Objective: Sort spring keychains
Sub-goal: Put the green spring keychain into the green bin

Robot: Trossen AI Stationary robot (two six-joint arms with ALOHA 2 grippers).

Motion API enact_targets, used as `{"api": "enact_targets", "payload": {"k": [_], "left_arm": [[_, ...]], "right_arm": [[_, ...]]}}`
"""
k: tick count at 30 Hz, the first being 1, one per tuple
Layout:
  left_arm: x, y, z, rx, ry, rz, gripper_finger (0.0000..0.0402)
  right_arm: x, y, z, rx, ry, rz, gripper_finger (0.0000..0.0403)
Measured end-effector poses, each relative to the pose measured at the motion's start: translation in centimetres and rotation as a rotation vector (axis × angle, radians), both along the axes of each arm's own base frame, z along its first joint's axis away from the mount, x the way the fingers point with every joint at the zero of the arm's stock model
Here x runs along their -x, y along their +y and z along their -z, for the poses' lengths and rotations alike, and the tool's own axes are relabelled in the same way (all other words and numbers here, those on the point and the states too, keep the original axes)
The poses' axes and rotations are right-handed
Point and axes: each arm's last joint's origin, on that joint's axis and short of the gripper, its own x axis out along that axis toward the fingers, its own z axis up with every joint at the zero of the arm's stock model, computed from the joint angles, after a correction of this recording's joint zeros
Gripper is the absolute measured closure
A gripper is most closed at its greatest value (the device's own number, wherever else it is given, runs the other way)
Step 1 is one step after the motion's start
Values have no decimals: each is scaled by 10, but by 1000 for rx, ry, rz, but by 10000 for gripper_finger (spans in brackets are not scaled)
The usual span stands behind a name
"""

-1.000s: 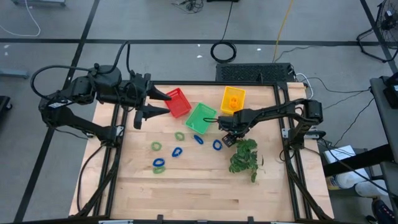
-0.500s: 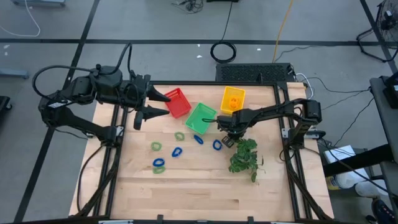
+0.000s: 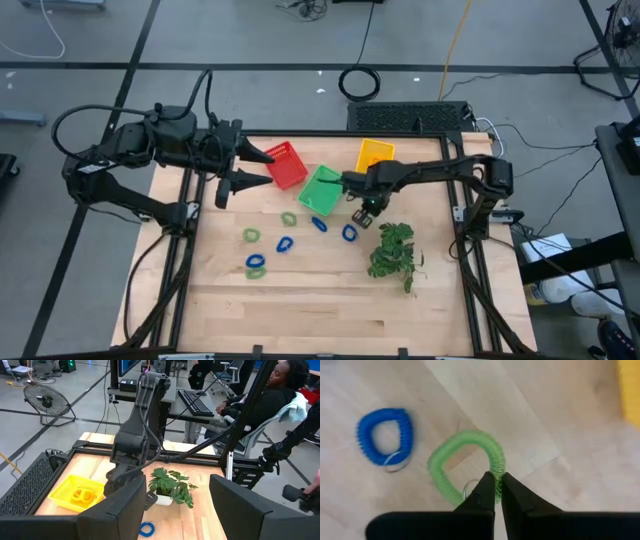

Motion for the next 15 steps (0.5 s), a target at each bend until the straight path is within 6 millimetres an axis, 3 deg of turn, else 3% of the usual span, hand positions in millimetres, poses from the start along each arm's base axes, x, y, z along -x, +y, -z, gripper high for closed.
{"api": "enact_targets", "payload": {"k": [6,15], "left_arm": [[0,0,0,8,-1,-2,174],[0,0,0,32,0,-11,174]], "right_arm": [[-12,-3,-47,6,-25,-63,402],[-10,3,-117,3,-24,-113,403]]}}
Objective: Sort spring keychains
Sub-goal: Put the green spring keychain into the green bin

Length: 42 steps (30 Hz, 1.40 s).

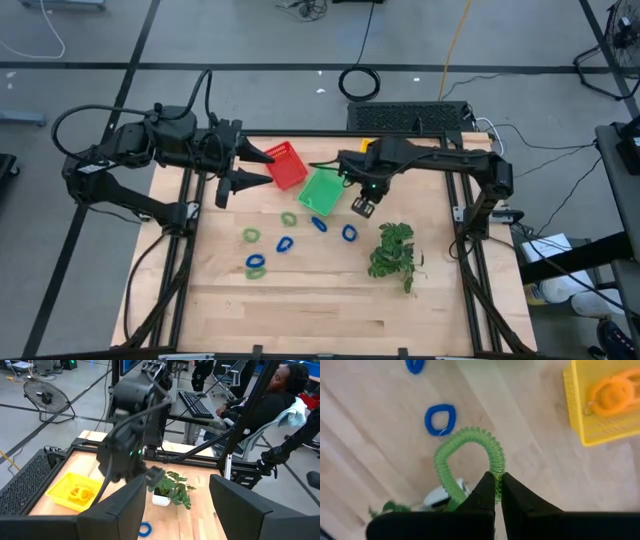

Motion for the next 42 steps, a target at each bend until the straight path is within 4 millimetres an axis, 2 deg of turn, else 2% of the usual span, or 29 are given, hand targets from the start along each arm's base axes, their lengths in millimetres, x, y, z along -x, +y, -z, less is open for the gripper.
{"api": "enact_targets", "payload": {"k": [6,18,26,42], "left_arm": [[0,0,0,17,1,-14,174],[0,0,0,42,2,-28,174],[0,0,0,38,2,-27,174],[0,0,0,40,5,-27,174]], "right_arm": [[6,14,-24,-4,24,-37,403],[4,15,-26,-27,-3,-71,403],[-17,-1,-6,-45,-31,-86,403],[-80,-43,59,33,-204,-165,403]]}}
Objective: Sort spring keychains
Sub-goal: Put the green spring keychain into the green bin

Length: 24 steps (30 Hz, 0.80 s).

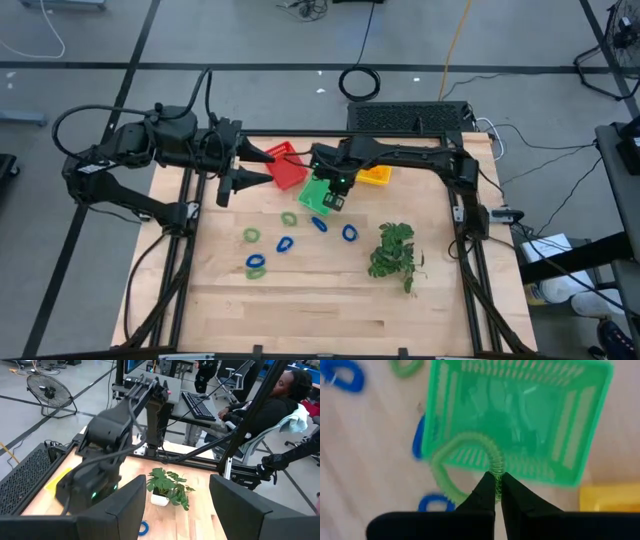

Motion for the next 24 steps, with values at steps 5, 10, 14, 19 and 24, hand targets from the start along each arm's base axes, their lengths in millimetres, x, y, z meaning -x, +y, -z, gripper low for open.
{"api": "enact_targets", "payload": {"k": [5,10,14,19,24], "left_arm": [[0,0,0,0,0,0,174],[0,0,0,1,0,0,174],[0,0,0,2,1,0,174],[0,0,1,2,6,0,174],[0,0,1,2,6,0,174]], "right_arm": [[-16,-8,22,61,-26,-32,403],[-28,-15,42,104,-41,-36,403],[-35,-19,57,134,-46,-60,403],[-39,-20,76,134,-10,-84,403],[-41,-22,81,179,8,-88,395]]}}
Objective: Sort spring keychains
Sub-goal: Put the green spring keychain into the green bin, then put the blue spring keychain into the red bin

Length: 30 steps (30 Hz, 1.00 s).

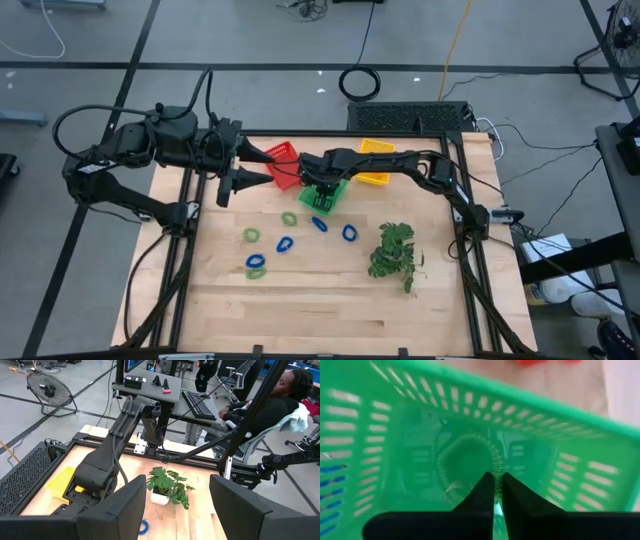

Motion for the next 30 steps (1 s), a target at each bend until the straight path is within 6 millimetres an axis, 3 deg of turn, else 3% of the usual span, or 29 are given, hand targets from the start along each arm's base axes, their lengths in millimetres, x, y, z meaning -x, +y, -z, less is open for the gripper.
{"api": "enact_targets", "payload": {"k": [17,30], "left_arm": [[1,0,2,-5,23,3,174],[1,0,2,-11,25,4,174]], "right_arm": [[2,0,-16,21,-41,-10,267],[20,4,-86,70,-196,-23,239]]}}
